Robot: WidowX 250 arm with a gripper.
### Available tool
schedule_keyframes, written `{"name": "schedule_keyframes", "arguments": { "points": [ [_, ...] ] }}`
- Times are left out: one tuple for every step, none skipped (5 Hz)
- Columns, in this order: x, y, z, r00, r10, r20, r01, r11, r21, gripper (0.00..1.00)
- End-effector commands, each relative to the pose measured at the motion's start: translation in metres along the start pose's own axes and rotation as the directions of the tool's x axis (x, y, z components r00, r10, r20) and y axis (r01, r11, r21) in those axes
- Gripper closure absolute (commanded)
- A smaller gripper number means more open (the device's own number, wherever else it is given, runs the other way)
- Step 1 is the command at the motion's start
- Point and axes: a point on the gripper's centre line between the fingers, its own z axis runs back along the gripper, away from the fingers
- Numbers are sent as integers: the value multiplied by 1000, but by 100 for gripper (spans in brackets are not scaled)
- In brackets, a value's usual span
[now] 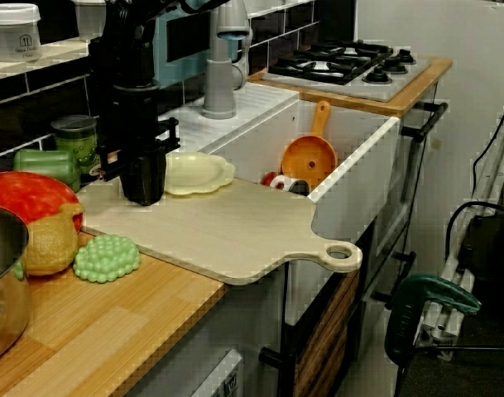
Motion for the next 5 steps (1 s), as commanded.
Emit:
{"name": "schedule_keyframes", "arguments": {
  "points": [
    [2,-8,23,1000,-11,5,11,1000,-12,100],
    [-1,-15,26,1000,-24,-14,23,999,-41,100],
    [-6,-26,24,999,-45,-8,44,999,-26,100],
    [-7,-36,19,999,-52,-9,51,998,-20,100],
    [-8,-51,16,999,-46,-13,46,999,-6,100]
  ]
}}
